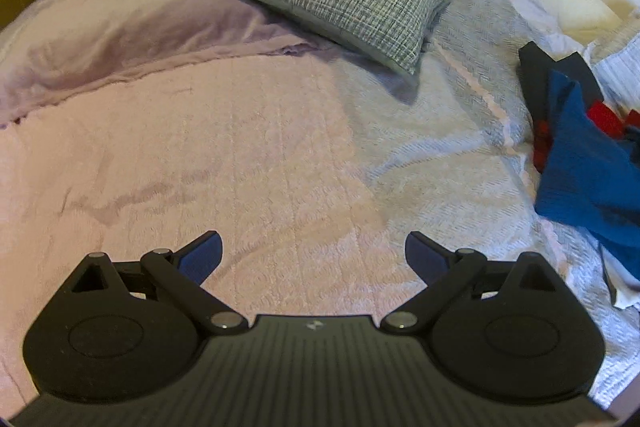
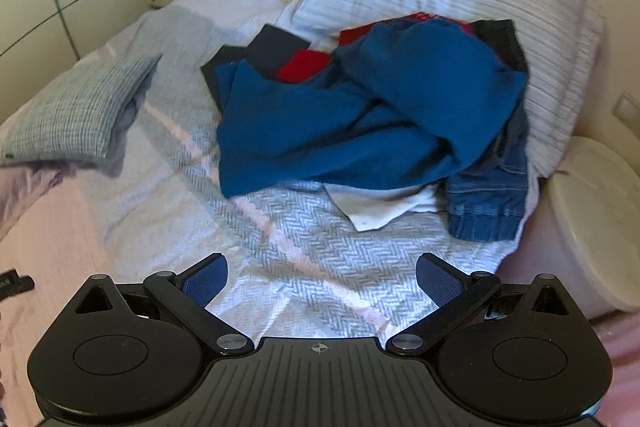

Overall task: Fold clothes
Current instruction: 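Move both tools toward the clothes pile on the bed, then grasp the dark blue sweater with both grippers and lift it from the pile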

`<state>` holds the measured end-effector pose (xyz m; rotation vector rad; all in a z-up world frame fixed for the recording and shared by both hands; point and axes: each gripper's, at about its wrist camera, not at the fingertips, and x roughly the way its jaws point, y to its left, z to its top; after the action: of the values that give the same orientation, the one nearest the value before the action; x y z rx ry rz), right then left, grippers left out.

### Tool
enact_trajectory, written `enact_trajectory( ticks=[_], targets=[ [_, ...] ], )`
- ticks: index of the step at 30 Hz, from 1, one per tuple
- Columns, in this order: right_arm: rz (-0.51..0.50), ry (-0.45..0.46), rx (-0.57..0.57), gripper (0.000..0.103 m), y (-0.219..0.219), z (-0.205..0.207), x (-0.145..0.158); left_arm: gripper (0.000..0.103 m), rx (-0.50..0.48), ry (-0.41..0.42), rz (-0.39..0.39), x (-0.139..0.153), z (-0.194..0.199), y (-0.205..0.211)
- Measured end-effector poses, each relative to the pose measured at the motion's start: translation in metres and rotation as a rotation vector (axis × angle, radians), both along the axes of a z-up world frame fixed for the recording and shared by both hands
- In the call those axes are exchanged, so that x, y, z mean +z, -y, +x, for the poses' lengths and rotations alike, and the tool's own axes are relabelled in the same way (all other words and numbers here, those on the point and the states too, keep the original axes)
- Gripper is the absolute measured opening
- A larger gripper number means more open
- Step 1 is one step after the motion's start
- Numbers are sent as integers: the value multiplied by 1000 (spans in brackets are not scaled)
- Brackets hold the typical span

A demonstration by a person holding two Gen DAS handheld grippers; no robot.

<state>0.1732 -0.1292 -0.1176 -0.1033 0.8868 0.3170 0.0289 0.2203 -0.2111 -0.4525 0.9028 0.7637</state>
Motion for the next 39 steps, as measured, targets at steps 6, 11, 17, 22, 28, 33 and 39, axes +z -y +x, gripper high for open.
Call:
enact_trajectory(
  ticks=[6,11,17,22,28,33,39],
  targets=[
    [6,56,-11,103,29,26,4,97,-91,59,38,30,42,55],
    [12,153,-70,103,76,50,32,97,-187,126,53,63,92,109],
    [88,214,-165,103,125,63,64,97,-337,141,86,99,122,159],
    [84,222,-256,103,143,52,77,97,-515,156,77,124,133,193],
    [91,216,-292,103,139,33,79,97,-663,175,120,144,139,216],
    [99,189,-286,103,134,33,78,97,-716,186,100,147,160,220],
    [113,169,-291,103,143,64,67,95,-772,194,81,142,193,227]
  ],
)
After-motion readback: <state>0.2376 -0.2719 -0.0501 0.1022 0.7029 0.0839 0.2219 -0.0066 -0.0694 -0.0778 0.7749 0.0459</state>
